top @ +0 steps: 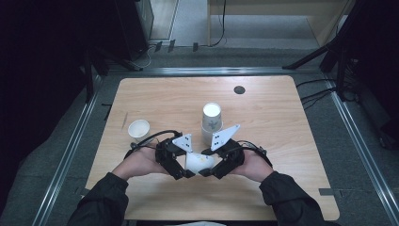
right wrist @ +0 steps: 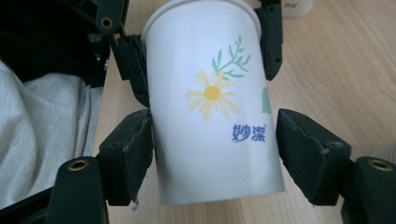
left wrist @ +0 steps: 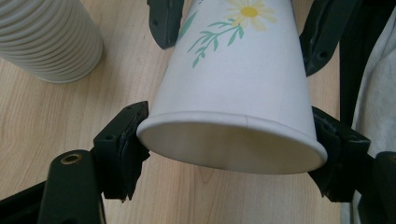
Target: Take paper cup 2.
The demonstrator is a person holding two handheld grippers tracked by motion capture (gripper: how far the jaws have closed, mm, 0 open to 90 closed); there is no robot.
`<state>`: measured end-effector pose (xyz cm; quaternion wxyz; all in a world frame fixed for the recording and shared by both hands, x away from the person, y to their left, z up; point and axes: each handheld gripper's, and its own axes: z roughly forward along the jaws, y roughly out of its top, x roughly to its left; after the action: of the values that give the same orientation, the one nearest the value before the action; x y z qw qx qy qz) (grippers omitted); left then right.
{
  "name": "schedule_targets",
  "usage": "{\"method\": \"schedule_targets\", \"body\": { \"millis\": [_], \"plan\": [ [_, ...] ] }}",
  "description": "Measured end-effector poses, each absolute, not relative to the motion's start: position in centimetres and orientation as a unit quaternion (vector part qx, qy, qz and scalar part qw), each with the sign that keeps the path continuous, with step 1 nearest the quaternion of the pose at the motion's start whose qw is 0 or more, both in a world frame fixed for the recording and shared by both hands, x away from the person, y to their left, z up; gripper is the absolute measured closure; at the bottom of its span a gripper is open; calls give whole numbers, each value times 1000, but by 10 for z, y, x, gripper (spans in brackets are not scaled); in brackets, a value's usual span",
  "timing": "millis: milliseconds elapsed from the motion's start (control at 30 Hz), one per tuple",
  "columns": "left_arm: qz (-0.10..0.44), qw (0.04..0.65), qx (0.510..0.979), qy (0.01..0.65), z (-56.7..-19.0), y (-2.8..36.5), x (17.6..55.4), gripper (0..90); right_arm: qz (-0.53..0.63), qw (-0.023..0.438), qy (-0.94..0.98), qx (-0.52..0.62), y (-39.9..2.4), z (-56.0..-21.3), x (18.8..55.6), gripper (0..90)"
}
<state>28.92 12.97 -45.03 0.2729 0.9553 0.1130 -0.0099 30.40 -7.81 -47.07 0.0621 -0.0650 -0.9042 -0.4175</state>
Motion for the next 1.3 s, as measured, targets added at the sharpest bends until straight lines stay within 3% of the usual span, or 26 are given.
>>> {"method": "schedule_targets", "body": {
  "millis": [333,500,1067,1300],
  "plan": [
    [-3,279,955,104,-451,131,289,223,-407,51,-911,-47,-75,-471,301,332],
    [-4,295,947,124,-448,135,291,127,-418,42,-906,-54,-80,-466,302,331],
    [-15,432,888,156,-438,160,294,135,-482,44,-872,-76,-105,-448,307,327],
    [-28,461,873,159,-437,155,292,136,-490,55,-867,-74,-105,-448,307,327]
  ]
}}
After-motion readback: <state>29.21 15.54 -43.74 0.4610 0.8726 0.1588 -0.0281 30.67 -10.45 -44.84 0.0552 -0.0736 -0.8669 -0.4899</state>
